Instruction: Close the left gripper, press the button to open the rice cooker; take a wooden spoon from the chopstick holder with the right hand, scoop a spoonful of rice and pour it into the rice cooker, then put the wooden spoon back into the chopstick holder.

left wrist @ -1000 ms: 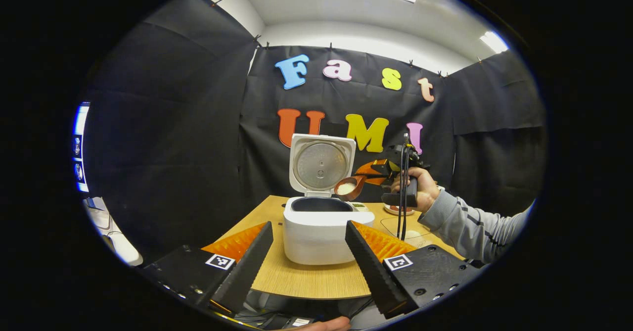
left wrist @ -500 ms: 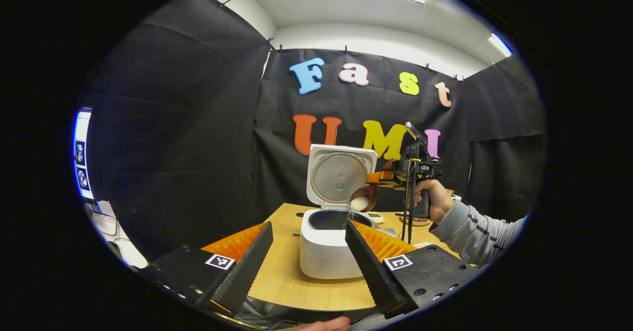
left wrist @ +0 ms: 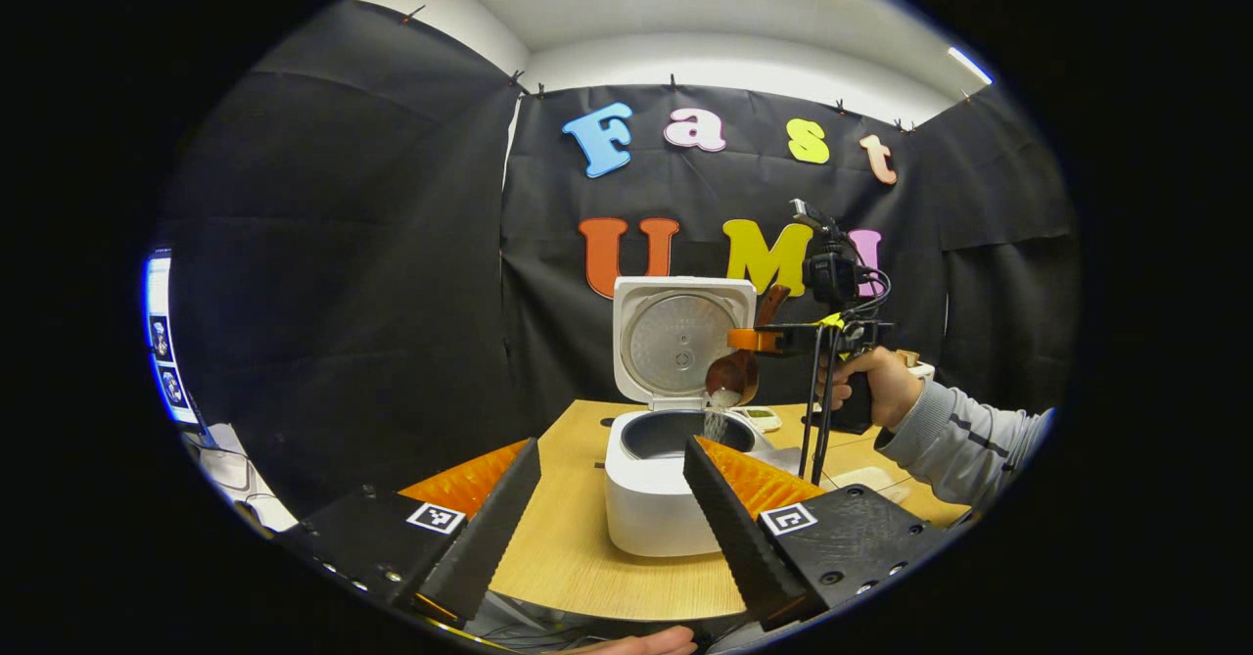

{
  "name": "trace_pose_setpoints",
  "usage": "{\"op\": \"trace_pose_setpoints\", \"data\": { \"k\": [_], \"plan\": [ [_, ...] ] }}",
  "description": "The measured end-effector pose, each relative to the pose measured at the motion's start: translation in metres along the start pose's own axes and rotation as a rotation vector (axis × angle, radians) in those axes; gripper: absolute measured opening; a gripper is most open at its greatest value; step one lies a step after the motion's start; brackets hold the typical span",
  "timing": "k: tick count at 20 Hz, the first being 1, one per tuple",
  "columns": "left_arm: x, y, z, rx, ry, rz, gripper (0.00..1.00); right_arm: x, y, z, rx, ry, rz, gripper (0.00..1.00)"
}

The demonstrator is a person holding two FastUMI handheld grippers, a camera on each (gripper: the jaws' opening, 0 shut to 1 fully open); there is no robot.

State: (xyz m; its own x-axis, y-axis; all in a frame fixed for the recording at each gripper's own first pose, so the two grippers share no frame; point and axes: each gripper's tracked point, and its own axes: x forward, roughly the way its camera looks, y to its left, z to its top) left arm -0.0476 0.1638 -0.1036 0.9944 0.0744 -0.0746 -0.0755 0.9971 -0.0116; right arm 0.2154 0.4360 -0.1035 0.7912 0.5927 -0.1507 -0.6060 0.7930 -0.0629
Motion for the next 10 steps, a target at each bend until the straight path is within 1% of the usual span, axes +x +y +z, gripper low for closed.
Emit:
{"op": "trace_pose_setpoints", "data": {
  "k": [4, 6, 8, 10],
  "plan": [
    [0.004, 0.003, -0.003, 0.039, 0.019, 0.043, 0.94, -0.010, 0.033, 0.007, -0.228, -0.031, 0.036, 0.17],
    [0.000, 0.003, 0.003, 0.045, 0.004, 0.044, 0.94, -0.016, 0.045, 0.009, -0.319, -0.044, 0.034, 0.17],
    [0.000, 0.000, 0.002, 0.036, 0.001, 0.041, 0.94, -0.022, 0.049, 0.011, -0.380, -0.058, 0.002, 0.18],
    [0.002, -0.004, 0.004, 0.036, 0.004, 0.044, 0.94, -0.028, 0.046, 0.014, -0.379, -0.067, -0.030, 0.18]
  ]
}}
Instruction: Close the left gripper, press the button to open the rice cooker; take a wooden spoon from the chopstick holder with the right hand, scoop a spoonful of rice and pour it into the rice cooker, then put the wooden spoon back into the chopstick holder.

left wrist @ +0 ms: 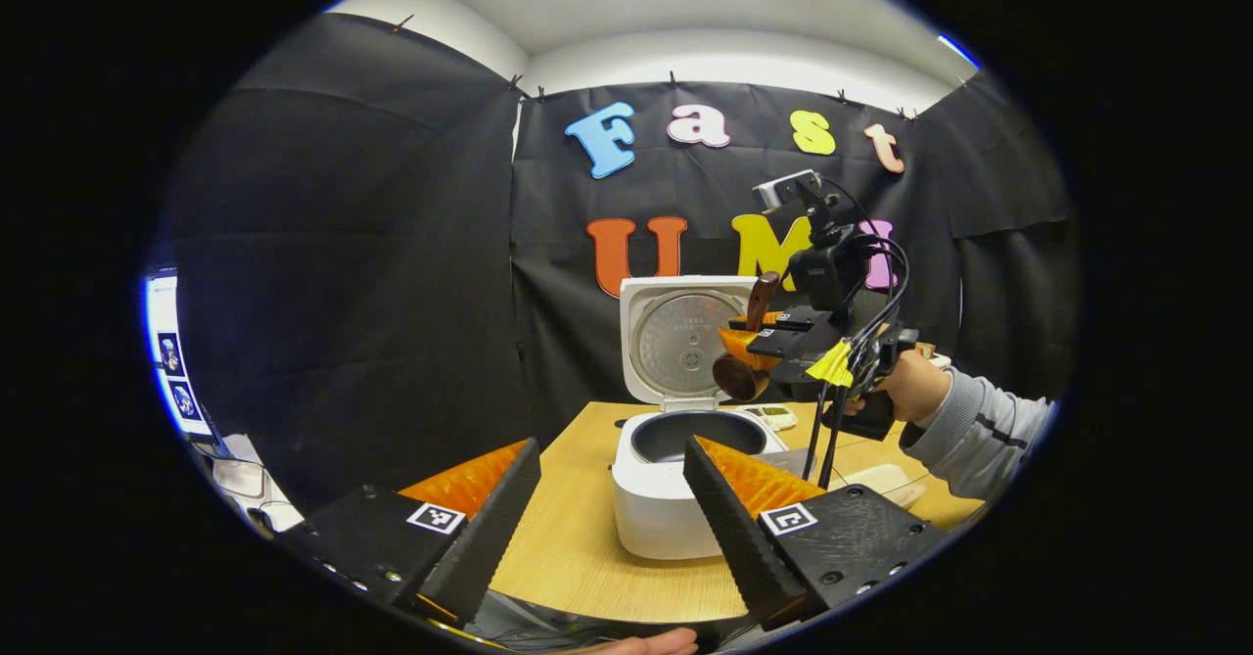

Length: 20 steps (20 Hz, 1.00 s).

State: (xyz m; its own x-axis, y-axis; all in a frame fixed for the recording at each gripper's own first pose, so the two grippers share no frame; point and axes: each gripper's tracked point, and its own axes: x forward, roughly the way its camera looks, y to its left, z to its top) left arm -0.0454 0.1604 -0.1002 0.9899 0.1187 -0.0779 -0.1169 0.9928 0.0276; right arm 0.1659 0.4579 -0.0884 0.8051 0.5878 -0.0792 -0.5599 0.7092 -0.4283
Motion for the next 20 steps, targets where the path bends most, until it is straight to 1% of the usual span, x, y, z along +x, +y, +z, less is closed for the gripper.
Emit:
{"op": "trace_pose_setpoints", "data": {
  "k": [2, 3, 4, 6, 8, 10, 12, 15, 16, 20],
  "plan": [
    [-0.002, -0.007, 0.007, 0.008, -0.013, -0.003, 0.94, -0.011, -0.004, 0.004, 0.023, -0.006, -0.008, 0.21],
    [-0.003, -0.012, 0.011, 0.013, -0.027, -0.008, 0.94, -0.018, -0.009, 0.005, 0.037, -0.007, -0.017, 0.21],
    [0.000, -0.018, 0.014, 0.020, -0.040, -0.015, 0.94, -0.026, -0.015, 0.006, 0.058, -0.008, -0.026, 0.17],
    [0.003, -0.034, 0.018, 0.036, -0.051, -0.028, 0.94, -0.040, -0.022, 0.007, 0.098, -0.009, -0.020, 0.19],
    [0.016, -0.046, 0.020, 0.054, -0.065, -0.042, 0.94, -0.057, -0.032, 0.002, 0.129, 0.002, -0.016, 0.19],
    [0.023, -0.067, 0.027, 0.065, -0.083, -0.050, 0.94, -0.076, -0.045, -0.003, 0.166, 0.001, -0.014, 0.19],
    [0.025, -0.090, 0.028, 0.070, -0.087, -0.078, 0.92, -0.095, -0.060, -0.008, 0.199, -0.010, -0.018, 0.19],
    [0.035, -0.115, 0.028, 0.082, -0.102, -0.112, 0.93, -0.124, -0.089, -0.034, 0.225, 0.027, -0.031, 0.20],
    [0.039, -0.122, 0.031, 0.081, -0.116, -0.117, 0.93, -0.132, -0.104, -0.041, 0.231, 0.035, -0.050, 0.20],
    [0.054, -0.148, 0.039, 0.054, -0.178, -0.136, 0.95, -0.168, -0.169, -0.078, 0.312, 0.089, -0.171, 0.20]
  ]
}}
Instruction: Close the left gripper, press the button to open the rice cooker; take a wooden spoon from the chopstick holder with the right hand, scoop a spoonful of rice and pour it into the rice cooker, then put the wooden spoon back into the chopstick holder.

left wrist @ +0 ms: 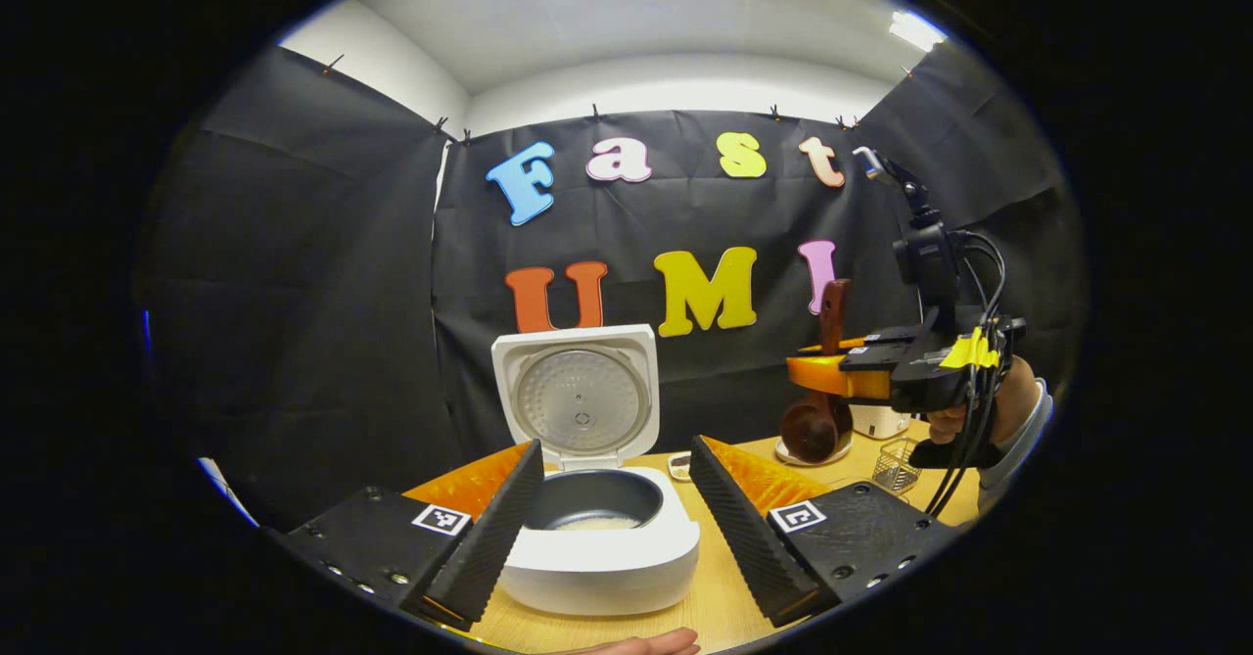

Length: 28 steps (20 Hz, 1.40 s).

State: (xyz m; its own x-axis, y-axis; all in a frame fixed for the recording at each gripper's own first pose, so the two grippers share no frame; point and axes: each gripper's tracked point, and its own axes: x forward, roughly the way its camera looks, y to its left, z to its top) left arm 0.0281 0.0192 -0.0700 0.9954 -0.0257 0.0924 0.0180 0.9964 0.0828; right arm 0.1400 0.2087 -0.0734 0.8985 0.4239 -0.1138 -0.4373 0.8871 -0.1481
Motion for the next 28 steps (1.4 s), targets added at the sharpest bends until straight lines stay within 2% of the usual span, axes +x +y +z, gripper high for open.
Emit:
{"op": "trace_pose_setpoints", "data": {
  "k": [1, 2, 8, 12, 16, 20, 24, 28],
  "plan": [
    [0.005, -0.007, -0.002, -0.016, -0.007, -0.011, 1.00, -0.002, -0.019, -0.002, 0.021, 0.011, -0.032, 0.20],
    [0.011, -0.014, -0.004, -0.033, -0.002, -0.030, 0.95, -0.011, -0.037, -0.008, 0.034, 0.019, -0.061, 0.20],
    [0.030, -0.033, -0.007, -0.039, 0.018, -0.067, 0.95, -0.047, -0.137, -0.038, 0.132, 0.055, -0.235, 0.20],
    [0.034, -0.037, -0.011, -0.035, 0.029, -0.076, 0.96, -0.052, -0.188, -0.065, 0.193, 0.073, -0.337, 0.20],
    [0.035, -0.038, -0.019, -0.065, 0.048, -0.074, 0.96, -0.040, -0.213, -0.097, 0.238, 0.107, -0.383, 0.19],
    [0.036, -0.037, -0.029, -0.023, 0.077, -0.063, 0.95, -0.026, -0.230, -0.127, 0.307, 0.130, -0.416, 0.23],
    [0.041, -0.043, -0.032, -0.005, 0.095, -0.070, 0.95, -0.018, -0.250, -0.145, 0.282, 0.139, -0.470, 0.23],
    [0.041, -0.050, -0.035, 0.005, 0.107, -0.074, 0.95, -0.010, -0.250, -0.155, 0.297, 0.161, -0.461, 0.25]
  ]
}}
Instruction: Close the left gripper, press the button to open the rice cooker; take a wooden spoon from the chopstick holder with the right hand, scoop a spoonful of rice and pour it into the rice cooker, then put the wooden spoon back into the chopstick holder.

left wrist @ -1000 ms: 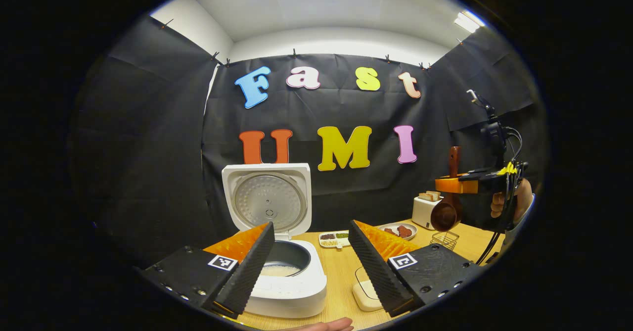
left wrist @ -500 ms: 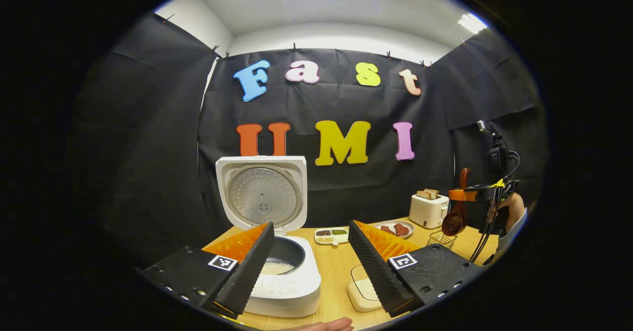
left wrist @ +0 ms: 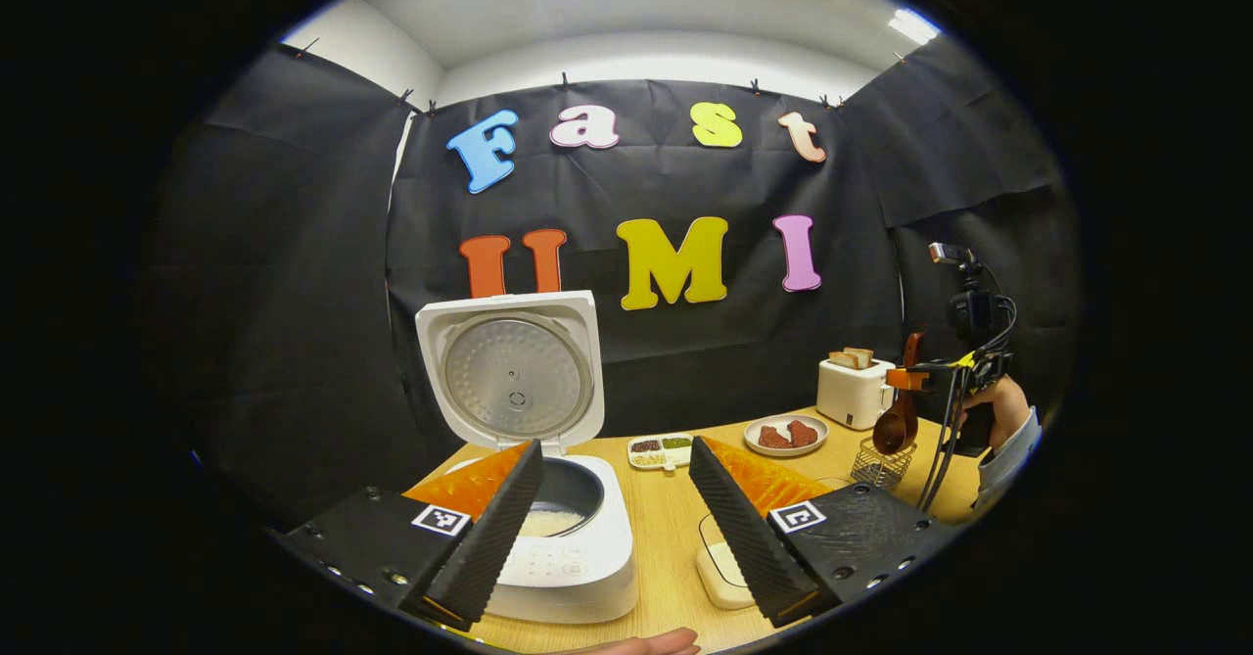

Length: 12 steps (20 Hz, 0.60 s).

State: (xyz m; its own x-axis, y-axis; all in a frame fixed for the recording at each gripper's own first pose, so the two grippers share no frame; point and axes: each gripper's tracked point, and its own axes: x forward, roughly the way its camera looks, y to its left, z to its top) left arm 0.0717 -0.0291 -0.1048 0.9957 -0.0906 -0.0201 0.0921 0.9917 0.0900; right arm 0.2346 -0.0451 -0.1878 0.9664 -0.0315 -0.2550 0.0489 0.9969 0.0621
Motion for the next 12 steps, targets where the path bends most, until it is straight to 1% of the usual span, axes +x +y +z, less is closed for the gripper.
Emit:
{"op": "trace_pose_setpoints", "data": {
  "k": [1, 2, 4, 5, 6, 7, 8, 10, 11, 12],
  "plan": [
    [0.001, -0.001, 0.001, 0.004, 0.002, 0.003, 0.95, 0.002, -0.003, 0.000, 0.003, -0.002, -0.011, 0.27],
    [0.002, -0.001, 0.002, 0.007, 0.002, 0.006, 0.95, 0.006, -0.011, -0.004, 0.001, 0.010, -0.038, 0.36],
    [0.003, 0.001, 0.002, -0.004, 0.001, 0.022, 0.95, 0.003, -0.022, 0.003, -0.027, -0.011, -0.092, 0.57],
    [0.005, 0.006, 0.001, -0.015, 0.002, 0.043, 0.95, 0.001, -0.028, 0.007, -0.049, -0.020, -0.119, 0.58],
    [0.006, 0.010, -0.001, -0.022, 0.010, 0.059, 0.96, -0.001, -0.028, 0.009, -0.065, -0.027, -0.137, 0.70],
    [0.007, 0.012, -0.005, -0.029, 0.021, 0.066, 0.96, -0.004, -0.028, 0.011, -0.070, -0.031, -0.144, 0.74],
    [0.008, 0.014, -0.007, -0.034, 0.027, 0.073, 0.95, -0.007, -0.028, 0.012, -0.066, -0.033, -0.147, 0.83],
    [0.010, 0.018, -0.005, -0.040, 0.025, 0.082, 0.95, -0.016, -0.026, 0.015, -0.045, -0.042, -0.142, 0.84],
    [0.012, 0.022, -0.004, -0.043, 0.018, 0.085, 0.95, -0.021, -0.025, 0.017, -0.038, -0.048, -0.142, 0.87],
    [0.015, 0.028, -0.002, -0.052, 0.014, 0.099, 0.95, -0.028, -0.024, 0.019, -0.034, -0.055, -0.134, 0.87]
  ]
}}
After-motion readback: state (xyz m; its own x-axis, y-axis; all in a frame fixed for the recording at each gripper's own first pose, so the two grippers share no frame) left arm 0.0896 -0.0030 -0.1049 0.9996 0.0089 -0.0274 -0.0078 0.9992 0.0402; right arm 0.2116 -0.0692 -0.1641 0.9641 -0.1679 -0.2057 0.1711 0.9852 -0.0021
